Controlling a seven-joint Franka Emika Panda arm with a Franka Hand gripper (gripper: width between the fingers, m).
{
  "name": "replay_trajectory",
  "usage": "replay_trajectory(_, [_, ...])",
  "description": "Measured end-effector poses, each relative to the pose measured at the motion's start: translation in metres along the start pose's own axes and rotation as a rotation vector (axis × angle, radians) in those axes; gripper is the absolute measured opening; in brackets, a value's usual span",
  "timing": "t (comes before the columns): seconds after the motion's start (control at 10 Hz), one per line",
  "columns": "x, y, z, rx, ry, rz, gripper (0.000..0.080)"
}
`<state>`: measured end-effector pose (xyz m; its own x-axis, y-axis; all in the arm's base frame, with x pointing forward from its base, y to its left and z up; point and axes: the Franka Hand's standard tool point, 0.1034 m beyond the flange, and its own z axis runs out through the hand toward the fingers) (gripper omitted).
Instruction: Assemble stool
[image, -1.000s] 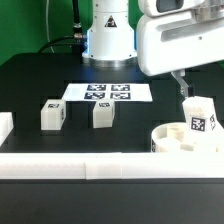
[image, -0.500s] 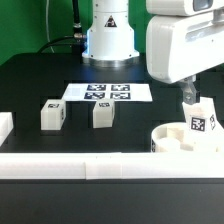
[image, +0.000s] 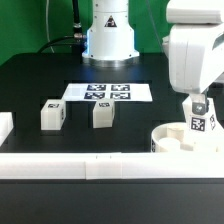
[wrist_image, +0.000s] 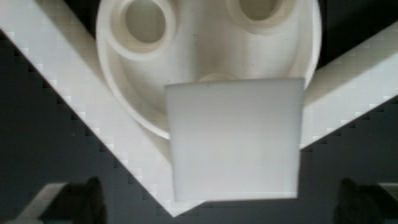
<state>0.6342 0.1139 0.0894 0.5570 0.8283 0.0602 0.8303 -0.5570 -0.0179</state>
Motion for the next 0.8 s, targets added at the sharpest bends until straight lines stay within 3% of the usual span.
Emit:
replay_trajectory(0.6, [-0.008, -0.003, 0.016, 0.020, -0.017, 0.008, 0.0649])
replay_trajectory(0.7, [-0.008, -0.003, 0.017, 0.020, -0.018, 0.009, 0.0548])
replay_trajectory(0.8, [-0.008, -0.003, 0.017, 0.020, -0.018, 0.022, 0.0548])
